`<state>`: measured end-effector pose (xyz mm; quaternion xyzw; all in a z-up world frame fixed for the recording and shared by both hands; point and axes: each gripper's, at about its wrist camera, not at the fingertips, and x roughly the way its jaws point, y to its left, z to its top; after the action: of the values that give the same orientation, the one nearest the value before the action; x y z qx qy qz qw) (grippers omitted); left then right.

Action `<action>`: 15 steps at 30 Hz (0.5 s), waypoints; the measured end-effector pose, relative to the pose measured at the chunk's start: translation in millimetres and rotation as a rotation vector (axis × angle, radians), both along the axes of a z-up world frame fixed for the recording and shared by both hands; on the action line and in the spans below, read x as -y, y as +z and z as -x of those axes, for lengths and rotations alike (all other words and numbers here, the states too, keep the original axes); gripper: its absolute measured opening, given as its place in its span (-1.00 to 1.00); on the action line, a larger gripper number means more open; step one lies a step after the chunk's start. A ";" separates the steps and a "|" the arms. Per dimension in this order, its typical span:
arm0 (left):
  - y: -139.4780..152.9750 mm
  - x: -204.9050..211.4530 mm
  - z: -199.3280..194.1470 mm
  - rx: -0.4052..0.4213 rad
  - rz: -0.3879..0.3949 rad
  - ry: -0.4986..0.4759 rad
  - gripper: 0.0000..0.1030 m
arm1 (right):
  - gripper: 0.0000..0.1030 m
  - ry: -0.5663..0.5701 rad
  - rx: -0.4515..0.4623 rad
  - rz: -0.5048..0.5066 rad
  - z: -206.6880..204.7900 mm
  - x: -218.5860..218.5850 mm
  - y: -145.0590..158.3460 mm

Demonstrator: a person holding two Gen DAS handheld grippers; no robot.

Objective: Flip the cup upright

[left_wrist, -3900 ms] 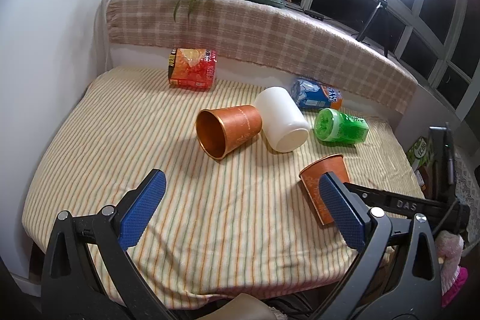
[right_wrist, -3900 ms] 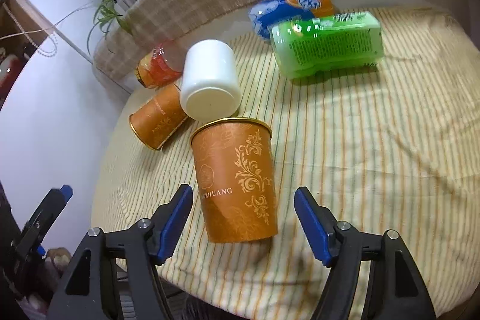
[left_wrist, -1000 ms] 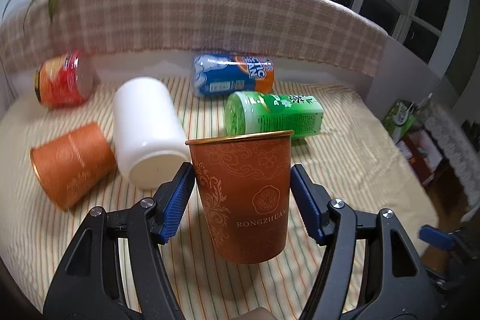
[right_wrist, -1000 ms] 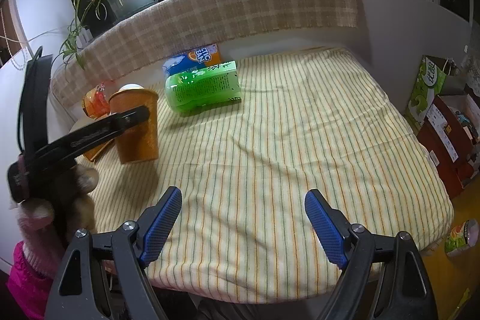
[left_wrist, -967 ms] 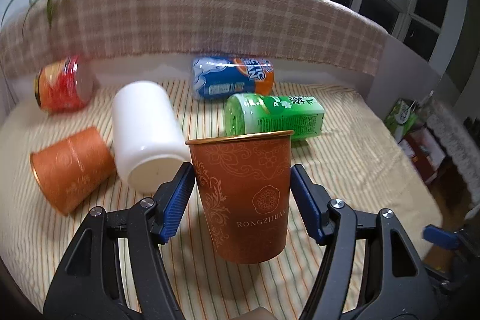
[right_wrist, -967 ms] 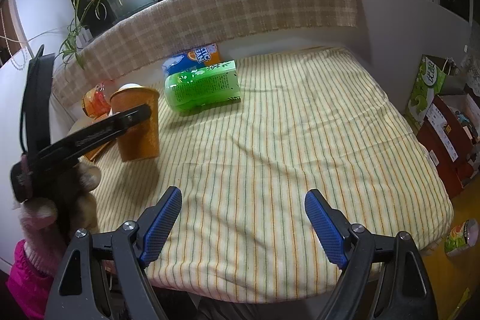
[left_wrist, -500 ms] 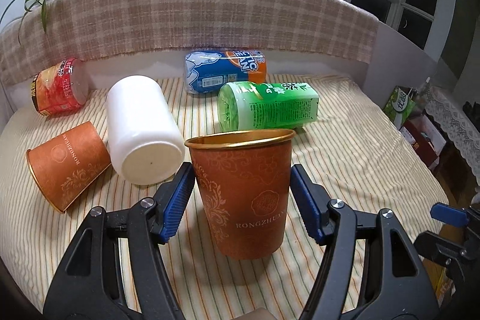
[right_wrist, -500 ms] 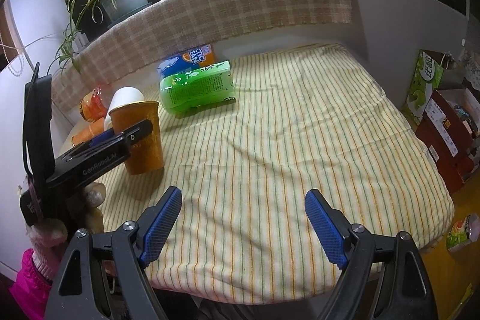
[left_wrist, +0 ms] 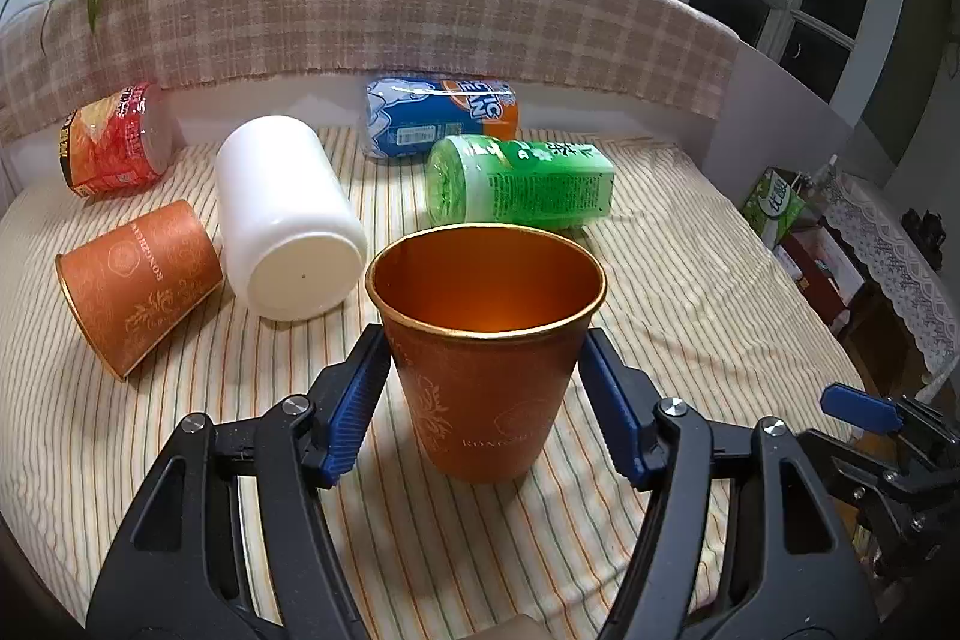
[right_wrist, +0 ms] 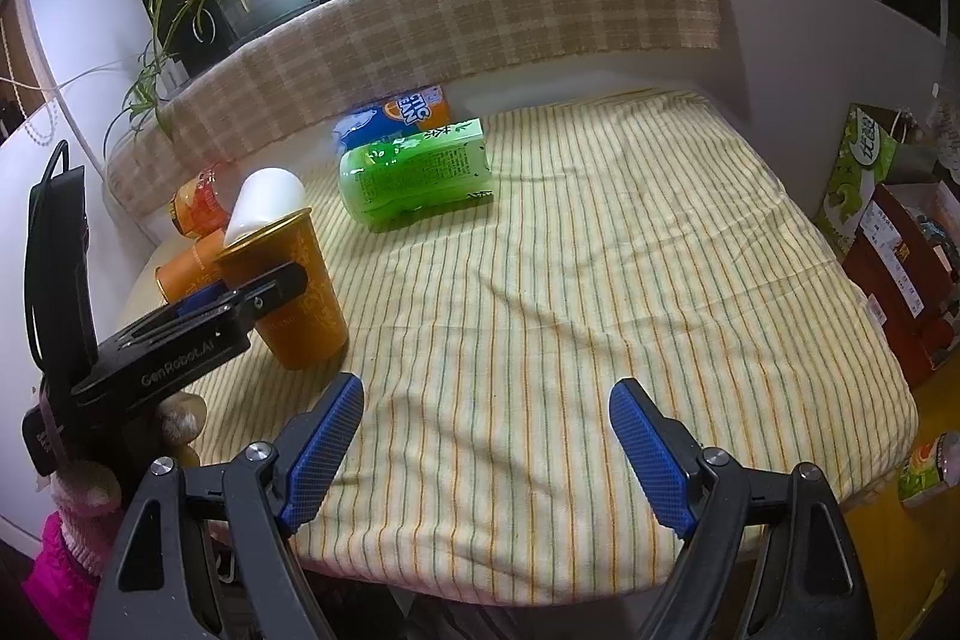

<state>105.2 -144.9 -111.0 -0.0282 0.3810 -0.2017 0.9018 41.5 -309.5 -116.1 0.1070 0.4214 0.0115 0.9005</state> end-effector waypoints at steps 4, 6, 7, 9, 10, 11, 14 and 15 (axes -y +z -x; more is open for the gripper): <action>-1.0 0.5 5.6 -0.010 0.001 -0.015 0.29 | 0.67 0.005 0.001 0.001 0.8 -2.7 0.2; -1.2 0.8 6.8 -0.013 -0.001 -0.020 0.29 | 0.67 0.006 0.002 0.001 0.9 -3.4 0.7; -1.2 0.2 7.1 -0.014 -0.002 -0.022 0.29 | 0.67 0.007 0.003 0.002 0.9 -3.6 0.8; -1.2 -0.3 7.6 -0.016 -0.003 -0.025 0.29 | 0.67 0.008 0.003 0.002 1.3 -4.0 1.0; -1.1 -0.7 7.8 -0.017 -0.001 -0.026 0.29 | 0.67 0.009 0.002 0.002 1.4 -4.1 0.9; -1.1 -1.3 7.9 -0.020 0.001 -0.029 0.29 | 0.67 0.009 0.002 0.002 1.5 -4.2 0.9; -1.9 -2.3 8.7 -0.037 0.007 -0.038 0.30 | 0.67 0.008 0.003 0.002 1.5 -4.7 1.0; -2.0 -2.3 9.2 -0.040 0.008 -0.039 0.30 | 0.67 0.009 0.003 0.001 1.6 -4.8 1.0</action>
<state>96.0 -142.6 -113.0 -0.0284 0.3989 -0.2204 0.8897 40.0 -304.7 -115.1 0.1046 0.4204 0.0152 0.9012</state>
